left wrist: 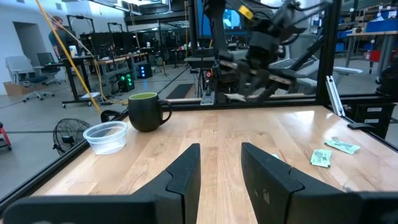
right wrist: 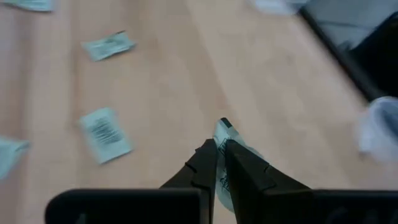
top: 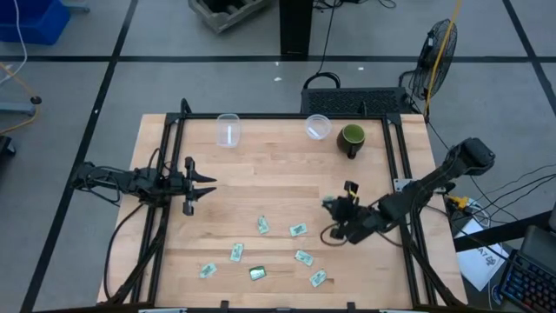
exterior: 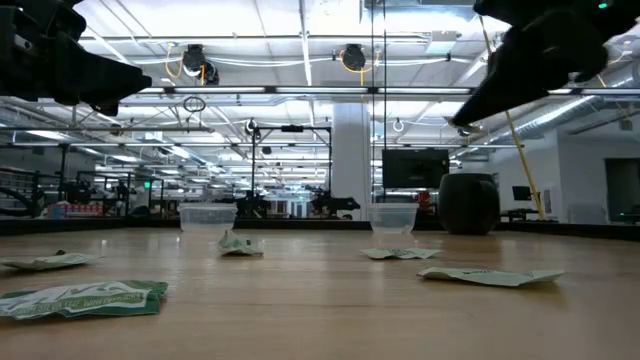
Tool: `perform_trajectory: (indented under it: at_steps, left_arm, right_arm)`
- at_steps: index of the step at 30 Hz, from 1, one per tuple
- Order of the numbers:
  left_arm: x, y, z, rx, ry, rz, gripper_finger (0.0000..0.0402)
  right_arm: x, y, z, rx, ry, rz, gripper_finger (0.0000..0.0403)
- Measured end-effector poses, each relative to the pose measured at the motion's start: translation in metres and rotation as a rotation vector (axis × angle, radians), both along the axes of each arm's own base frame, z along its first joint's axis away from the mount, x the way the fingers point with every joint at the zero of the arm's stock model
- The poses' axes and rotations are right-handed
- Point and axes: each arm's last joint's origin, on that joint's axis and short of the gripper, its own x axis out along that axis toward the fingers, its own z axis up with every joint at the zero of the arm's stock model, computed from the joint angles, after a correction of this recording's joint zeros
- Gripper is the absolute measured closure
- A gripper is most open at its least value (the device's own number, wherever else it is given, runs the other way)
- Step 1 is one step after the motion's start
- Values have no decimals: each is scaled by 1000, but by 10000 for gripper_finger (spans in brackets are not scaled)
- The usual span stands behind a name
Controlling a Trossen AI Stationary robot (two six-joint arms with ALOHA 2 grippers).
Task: Pick and place items into bin
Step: Put the green stevia packet into the right transparent bin
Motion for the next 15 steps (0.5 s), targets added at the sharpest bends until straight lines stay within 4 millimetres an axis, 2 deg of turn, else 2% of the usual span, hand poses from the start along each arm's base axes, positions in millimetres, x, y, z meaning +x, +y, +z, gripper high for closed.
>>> perform_trajectory:
  at_steps: [15]
  left_arm:
    - [0, 0, 0, 0, 0, 0, 279]
  right_arm:
    - [31, -58, 21, -209, -51, -60, 381]
